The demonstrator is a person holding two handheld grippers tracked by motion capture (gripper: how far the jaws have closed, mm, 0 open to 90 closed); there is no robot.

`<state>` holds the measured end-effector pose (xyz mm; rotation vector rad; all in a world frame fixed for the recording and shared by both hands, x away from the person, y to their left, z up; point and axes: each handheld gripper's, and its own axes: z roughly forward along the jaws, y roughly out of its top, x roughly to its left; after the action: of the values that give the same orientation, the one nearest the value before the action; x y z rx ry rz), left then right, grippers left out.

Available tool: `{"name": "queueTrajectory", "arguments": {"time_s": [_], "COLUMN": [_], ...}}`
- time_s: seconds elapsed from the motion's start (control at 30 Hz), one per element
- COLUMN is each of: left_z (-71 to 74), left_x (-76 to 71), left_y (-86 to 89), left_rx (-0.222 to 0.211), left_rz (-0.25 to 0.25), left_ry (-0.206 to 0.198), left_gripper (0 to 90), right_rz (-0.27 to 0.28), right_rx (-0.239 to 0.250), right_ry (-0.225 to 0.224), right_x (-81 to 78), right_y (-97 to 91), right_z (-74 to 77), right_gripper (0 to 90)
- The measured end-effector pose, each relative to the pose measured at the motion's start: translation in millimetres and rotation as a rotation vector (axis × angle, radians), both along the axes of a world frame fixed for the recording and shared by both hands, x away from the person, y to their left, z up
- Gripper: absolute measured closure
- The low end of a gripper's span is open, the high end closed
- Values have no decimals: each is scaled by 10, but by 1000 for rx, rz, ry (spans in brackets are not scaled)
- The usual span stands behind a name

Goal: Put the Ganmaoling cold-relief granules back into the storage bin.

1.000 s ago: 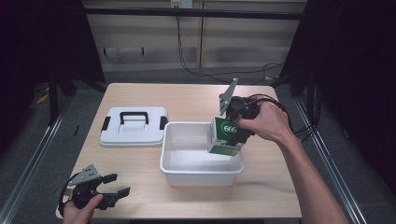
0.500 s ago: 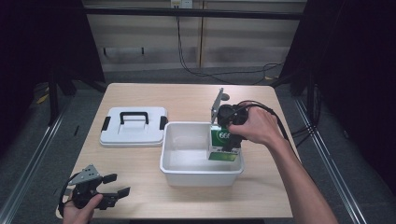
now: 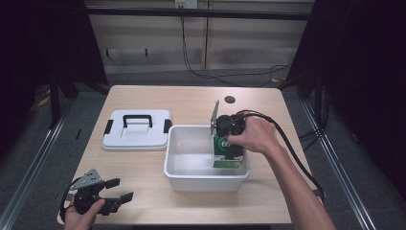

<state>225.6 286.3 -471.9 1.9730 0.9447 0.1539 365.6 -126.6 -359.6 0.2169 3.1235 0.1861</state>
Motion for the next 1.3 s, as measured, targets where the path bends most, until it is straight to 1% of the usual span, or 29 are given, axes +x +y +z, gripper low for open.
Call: {"name": "queueTrajectory", "arguments": {"time_s": [0.1,0.17,0.23,0.27,0.3,0.43,0.6,0.63,0.7,0.73,0.77,0.83,0.9,0.93,1.03,1.13,1.3], "left_z": [-1,-1,-1,-1,-1,0,0,0,0,0,0,0,0,0,4,9,0], "left_x": [2,3,3,3,3,1,4,5,5,6,6,6,6,8,3,1,15], "left_y": [1,-1,-4,-4,-3,-8,-4,-5,-6,-6,-6,-7,-8,-8,-4,3,-6], "left_rx": [-1,2,3,2,3,3,1,1,1,3,3,2,1,1,-3,-9,-6], "left_rz": [0,-1,-3,-2,-1,-6,-4,-4,-4,-4,-5,-4,-4,-4,0,5,-3], "left_ry": [2,2,2,2,2,0,1,2,2,1,1,1,2,1,-1,-5,3], "left_gripper": [202,202,202,202,202,202,202,202,202,202,202,202,202,202,202,202,202], "right_rz": [-24,-16,-29,-30,-26,-14,-8,7,-3,2,-8,-5,-2,-13,-1,-8,-1], "right_rx": [-11,-12,-19,-16,-12,-25,-56,-62,-69,-70,-72,-69,-78,-85,-93,-105,-94], "right_ry": [9,13,24,22,19,21,25,23,26,21,23,19,25,27,40,34,39], "right_x": [14,28,25,25,23,16,12,20,15,22,23,35,38,29,40,40,47], "right_y": [-13,-28,-34,-37,-39,-24,16,26,39,40,40,36,46,55,70,81,69], "right_z": [-87,-146,-175,-184,-199,-232,-315,-340,-368,-383,-400,-432,-456,-461,-507,-527,-531], "right_gripper": [148,148,147,146,145,144,142,142,142,142,141,139,137,136,132,131,125]}}
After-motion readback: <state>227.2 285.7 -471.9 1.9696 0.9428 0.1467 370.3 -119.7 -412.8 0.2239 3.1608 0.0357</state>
